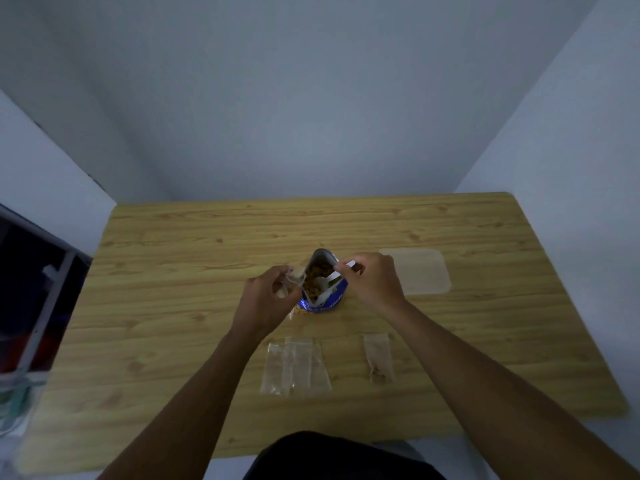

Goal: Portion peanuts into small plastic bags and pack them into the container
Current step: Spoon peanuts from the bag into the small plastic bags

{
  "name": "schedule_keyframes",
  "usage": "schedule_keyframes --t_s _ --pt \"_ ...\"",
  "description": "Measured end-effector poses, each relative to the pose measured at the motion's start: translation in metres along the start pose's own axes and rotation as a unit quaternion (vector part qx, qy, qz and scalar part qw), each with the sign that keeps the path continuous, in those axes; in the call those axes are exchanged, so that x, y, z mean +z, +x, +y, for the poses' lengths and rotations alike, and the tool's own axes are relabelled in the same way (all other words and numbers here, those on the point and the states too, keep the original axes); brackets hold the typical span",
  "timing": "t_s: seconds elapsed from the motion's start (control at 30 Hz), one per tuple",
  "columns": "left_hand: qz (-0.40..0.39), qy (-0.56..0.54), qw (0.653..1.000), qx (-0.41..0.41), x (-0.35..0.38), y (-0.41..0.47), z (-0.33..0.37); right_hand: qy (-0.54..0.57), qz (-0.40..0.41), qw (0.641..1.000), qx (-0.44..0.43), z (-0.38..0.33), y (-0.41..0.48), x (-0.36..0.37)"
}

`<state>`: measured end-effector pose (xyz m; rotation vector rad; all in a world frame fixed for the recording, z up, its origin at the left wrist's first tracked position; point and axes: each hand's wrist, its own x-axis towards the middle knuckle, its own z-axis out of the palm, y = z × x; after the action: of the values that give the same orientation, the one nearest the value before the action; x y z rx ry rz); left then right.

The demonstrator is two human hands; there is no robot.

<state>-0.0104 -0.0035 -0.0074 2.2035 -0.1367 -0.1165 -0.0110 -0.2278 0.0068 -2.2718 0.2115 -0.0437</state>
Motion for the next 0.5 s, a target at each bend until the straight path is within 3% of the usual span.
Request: schedule_keyframes --t_s 0.5 --pt "-0.008 0.003 1.000 0.030 -0.004 -0.001 0.003 0.092 0.025 0.988 0.121 0.000 -0.002 0.019"
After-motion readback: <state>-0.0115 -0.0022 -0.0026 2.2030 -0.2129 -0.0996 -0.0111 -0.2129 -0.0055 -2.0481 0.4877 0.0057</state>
